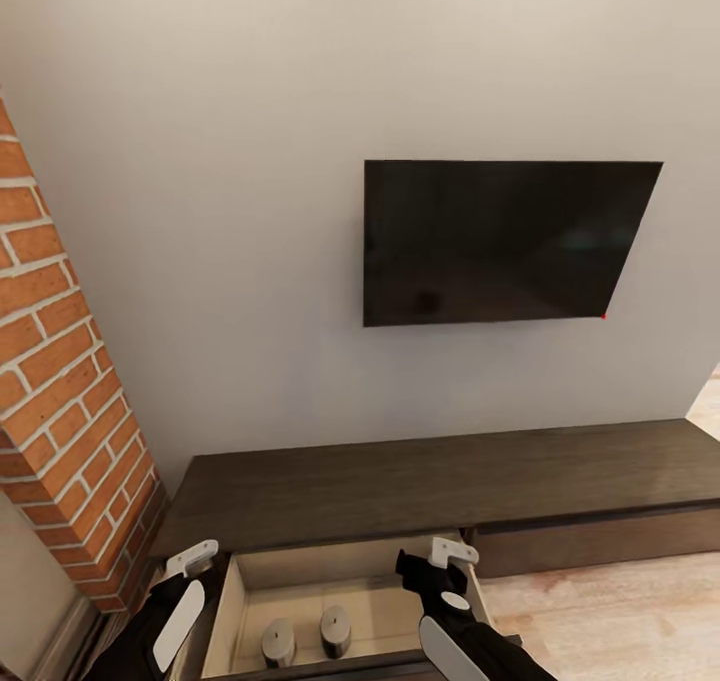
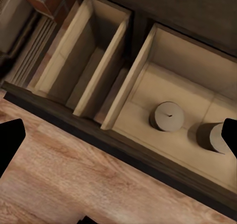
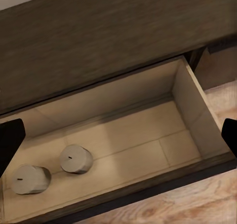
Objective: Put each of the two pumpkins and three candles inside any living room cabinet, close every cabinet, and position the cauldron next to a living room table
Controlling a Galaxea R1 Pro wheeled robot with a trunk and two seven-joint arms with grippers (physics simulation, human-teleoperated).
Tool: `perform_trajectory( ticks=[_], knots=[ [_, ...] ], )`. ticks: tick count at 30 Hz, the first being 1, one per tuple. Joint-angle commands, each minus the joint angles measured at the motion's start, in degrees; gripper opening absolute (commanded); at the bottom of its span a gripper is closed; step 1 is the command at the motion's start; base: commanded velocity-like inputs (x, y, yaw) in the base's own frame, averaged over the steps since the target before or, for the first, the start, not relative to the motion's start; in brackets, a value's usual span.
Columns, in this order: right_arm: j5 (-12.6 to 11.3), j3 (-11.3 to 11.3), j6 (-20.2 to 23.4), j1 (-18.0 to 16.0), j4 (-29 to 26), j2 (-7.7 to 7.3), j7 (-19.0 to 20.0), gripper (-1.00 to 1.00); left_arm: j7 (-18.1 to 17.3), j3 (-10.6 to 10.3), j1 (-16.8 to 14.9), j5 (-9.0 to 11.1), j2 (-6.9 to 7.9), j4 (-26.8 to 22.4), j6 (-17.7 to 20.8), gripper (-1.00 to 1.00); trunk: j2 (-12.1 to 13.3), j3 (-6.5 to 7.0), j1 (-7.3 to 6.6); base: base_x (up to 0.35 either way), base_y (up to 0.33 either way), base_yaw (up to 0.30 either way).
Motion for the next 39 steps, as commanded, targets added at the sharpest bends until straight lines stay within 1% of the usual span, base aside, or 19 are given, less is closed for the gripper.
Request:
perform_trajectory(
  ticks=[1,13,28,33,34,39],
  knots=[
    [-0.3,0.3,-0.3,-0.1,-0.1,-0.06,-0.4,1.00,0.4,0.0,0.0,0.5,-0.02,-0.1,0.2,1.00,-0.1,-0.08,0.01,0.000,0.000,0.134],
    [-0.4,0.3,-0.7,-0.1,0.0,0.01,-0.4,1.00,0.4,-0.4,0.1,0.5,0.07,-0.1,0.1,1.00,-0.1,0.14,0.01,0.000,0.000,0.251],
    [-0.4,0.4,-0.7,-0.1,0.0,0.01,-0.4,1.00,0.4,-0.4,0.1,0.5,0.12,-0.1,0.0,1.00,-0.1,0.47,0.01,-0.044,0.000,0.270],
    [-0.1,0.4,-0.7,-0.1,-0.1,0.01,-0.4,1.00,0.4,-0.4,0.1,0.5,0.17,-0.1,0.0,1.00,-0.1,0.48,0.01,-0.001,0.000,0.071],
    [0.4,0.4,-0.7,-0.1,-0.1,0.01,-0.3,1.00,0.4,-0.4,0.1,0.5,0.27,-0.1,0.0,1.00,-0.1,0.48,0.01,0.000,0.000,0.005],
    [0.4,0.4,-0.7,-0.1,-0.1,-0.11,-0.4,1.00,0.4,-0.4,0.1,0.5,0.25,-0.1,0.0,1.00,-0.1,0.49,0.01,0.000,0.000,0.002]
  ],
)
